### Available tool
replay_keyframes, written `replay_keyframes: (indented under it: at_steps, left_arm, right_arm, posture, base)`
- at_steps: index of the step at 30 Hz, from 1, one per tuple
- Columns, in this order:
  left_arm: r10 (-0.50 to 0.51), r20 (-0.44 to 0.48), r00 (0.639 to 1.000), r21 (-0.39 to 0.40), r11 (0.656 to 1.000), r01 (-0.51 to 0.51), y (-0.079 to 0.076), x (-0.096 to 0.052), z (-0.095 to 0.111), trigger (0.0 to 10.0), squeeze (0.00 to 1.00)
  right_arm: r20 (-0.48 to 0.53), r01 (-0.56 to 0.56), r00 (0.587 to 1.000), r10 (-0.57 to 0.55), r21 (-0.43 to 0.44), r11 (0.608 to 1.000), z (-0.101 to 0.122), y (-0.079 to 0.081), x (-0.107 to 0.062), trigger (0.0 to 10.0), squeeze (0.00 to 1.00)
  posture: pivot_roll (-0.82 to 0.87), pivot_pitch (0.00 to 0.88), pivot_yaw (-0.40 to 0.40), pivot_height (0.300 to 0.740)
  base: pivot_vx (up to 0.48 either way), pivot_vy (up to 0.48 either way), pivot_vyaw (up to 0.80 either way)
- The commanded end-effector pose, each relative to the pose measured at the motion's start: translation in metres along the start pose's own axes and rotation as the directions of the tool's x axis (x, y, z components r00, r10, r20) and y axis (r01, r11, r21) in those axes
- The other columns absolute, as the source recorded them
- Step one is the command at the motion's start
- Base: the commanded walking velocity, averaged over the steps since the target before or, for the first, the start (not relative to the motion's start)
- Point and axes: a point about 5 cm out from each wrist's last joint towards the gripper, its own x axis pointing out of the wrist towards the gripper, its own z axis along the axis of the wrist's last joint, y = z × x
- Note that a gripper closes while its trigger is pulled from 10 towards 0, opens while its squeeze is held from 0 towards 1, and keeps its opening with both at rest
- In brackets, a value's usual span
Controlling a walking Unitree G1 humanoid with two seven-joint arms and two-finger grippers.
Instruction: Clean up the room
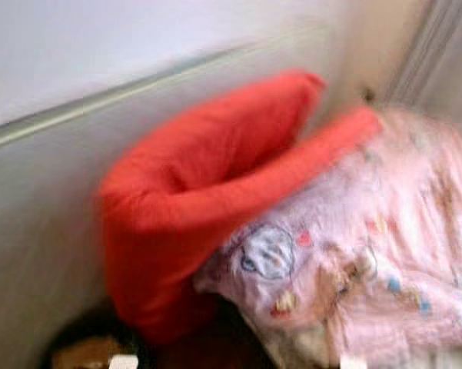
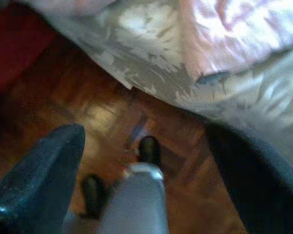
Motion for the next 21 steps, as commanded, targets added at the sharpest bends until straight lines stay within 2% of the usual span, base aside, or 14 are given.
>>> replay_keyframes:
  at_steps: [1, 19, 21]
  left_arm:
    - [-0.009, -0.026, 1.000, 0.002, 1.000, 0.009, -0.0039, -0.0014, -0.0084, 10.0, 0.00]
    - [-0.017, -0.015, 1.000, 0.009, 1.000, 0.017, -0.0042, -0.0009, -0.0056, 10.0, 0.00]
    - [-0.022, -0.014, 1.000, 0.024, 0.999, 0.022, -0.0069, -0.0002, -0.0046, 10.0, 0.00]
  right_arm:
    - [-0.039, 0.017, 0.999, -0.017, 0.004, 1.000, -0.0117, -0.0058, -0.0031, 10.0, 0.00]
    - [-0.018, 0.018, 1.000, -0.018, 0.004, 1.000, -0.0091, -0.0081, -0.0032, 10.0, 0.00]
    - [-0.027, 0.026, 0.999, -0.026, -0.001, 1.000, -0.0126, -0.0149, -0.0051, 10.0, 0.00]
  posture:
    - [0.01, 0.173, 0.052, 0.740]
    - [0.01, 0.171, 0.050, 0.740]
    - [0.01, 0.147, 0.049, 0.740]
  base:
    - [0.000, 0.000, -0.79]
    - [0.000, 0.000, -0.79]
    - [0.000, 0.000, -0.79]
